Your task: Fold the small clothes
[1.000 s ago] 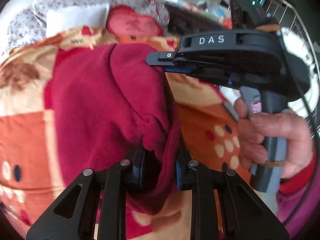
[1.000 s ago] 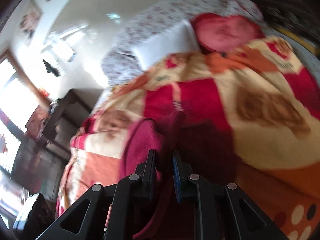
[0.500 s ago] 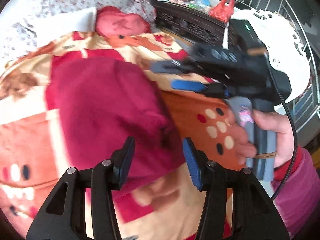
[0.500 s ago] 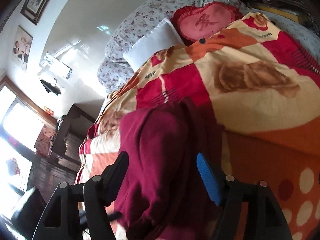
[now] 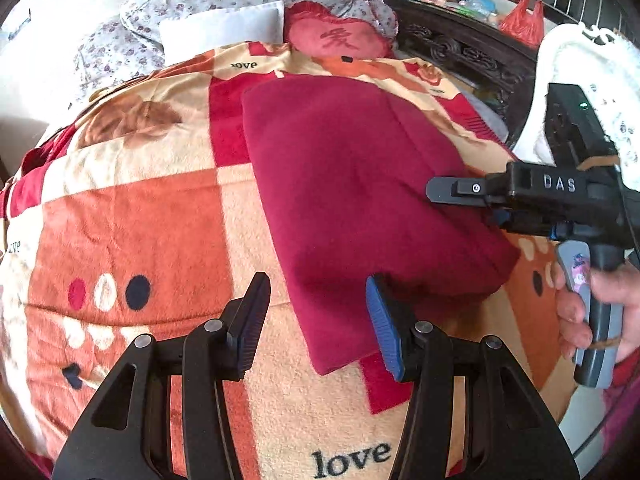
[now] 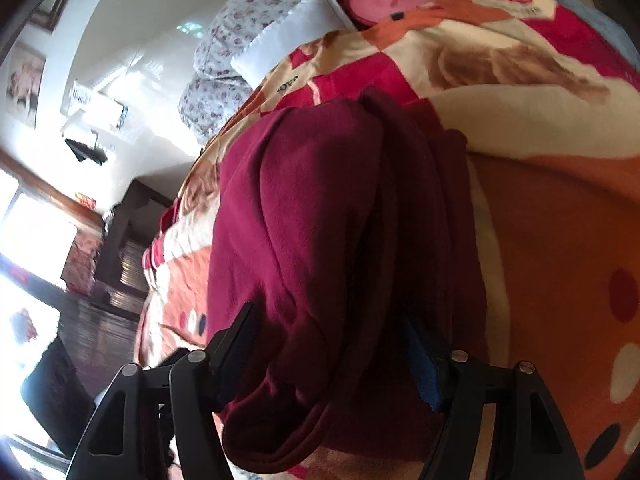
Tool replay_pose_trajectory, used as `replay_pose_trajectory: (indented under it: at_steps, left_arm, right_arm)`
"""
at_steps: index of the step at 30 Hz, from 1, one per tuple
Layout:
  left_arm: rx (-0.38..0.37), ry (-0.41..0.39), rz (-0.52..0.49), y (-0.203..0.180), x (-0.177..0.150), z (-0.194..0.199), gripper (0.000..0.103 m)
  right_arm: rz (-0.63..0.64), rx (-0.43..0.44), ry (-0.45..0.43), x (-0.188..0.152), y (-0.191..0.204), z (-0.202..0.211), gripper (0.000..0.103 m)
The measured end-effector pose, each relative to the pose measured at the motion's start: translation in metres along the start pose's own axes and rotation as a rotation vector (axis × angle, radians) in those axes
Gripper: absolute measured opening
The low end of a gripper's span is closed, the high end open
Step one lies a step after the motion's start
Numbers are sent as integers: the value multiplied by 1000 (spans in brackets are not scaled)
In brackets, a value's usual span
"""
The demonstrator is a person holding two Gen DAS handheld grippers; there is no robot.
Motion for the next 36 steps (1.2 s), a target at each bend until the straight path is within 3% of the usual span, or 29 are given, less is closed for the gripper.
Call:
replay_pose_trajectory:
  at_steps: [1,11,12,15,20,21,23,24,25,29,33,35,36]
  left_arm:
    - [3,-1,2,0,0,1,49]
    - [9,-13,14,-5,3,10,49]
    - [10,-11,11,-5,3,9,49]
    - [5,-6,11,-7,2,6,49]
    - [1,6,30,-7,0,2,49]
    - [-1,7,33,-6,-1,2,49]
    - [-6,11,37,-6,-1,3,49]
    - [-8,10,40,-5,-1,3,49]
    - [-10,10,45,-4,-2,3,49]
    - [-8,25,53,-2,-7,0,49]
    - [-6,32,61,2,-11,0,49]
    - [-5,30,68,5,-9,1,49]
    - [-6,27,72,5,-8,2,49]
  right_arm:
    - [18,-8,-12,0,2,2,37]
    - [92,-2,-131,9,17,52,17]
    - [93,-15,-148,9,14,59,0]
    - [60,-62,-163,10,-7,68,0]
    - [-40,25,-173,10,-17,70,3]
    - [-32,32,-167,11,-13,69,8]
    - [-7,8,-158,11,-7,66,33]
    - [3,-11,-157,12,-5,63,54]
    - [3,-10,-157,12,-3,61,63]
    - [-38,41,-112,9,2,38,63]
    - [-70,26,-11,-4,0,4,63]
    - [-75,40,-1,-7,-1,-5,49]
    - [-71,52,-18,-6,1,-4,29]
Point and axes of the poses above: each gripper's, at about its wrist camera, not at the fingertips, and z roughly against the way its jaws point, y to its left, x to its top, the point moved 10 cm from there along -z, roughly the way its jaws point, and after that the axes turned 3 degrees about x, right-handed, at the moved point
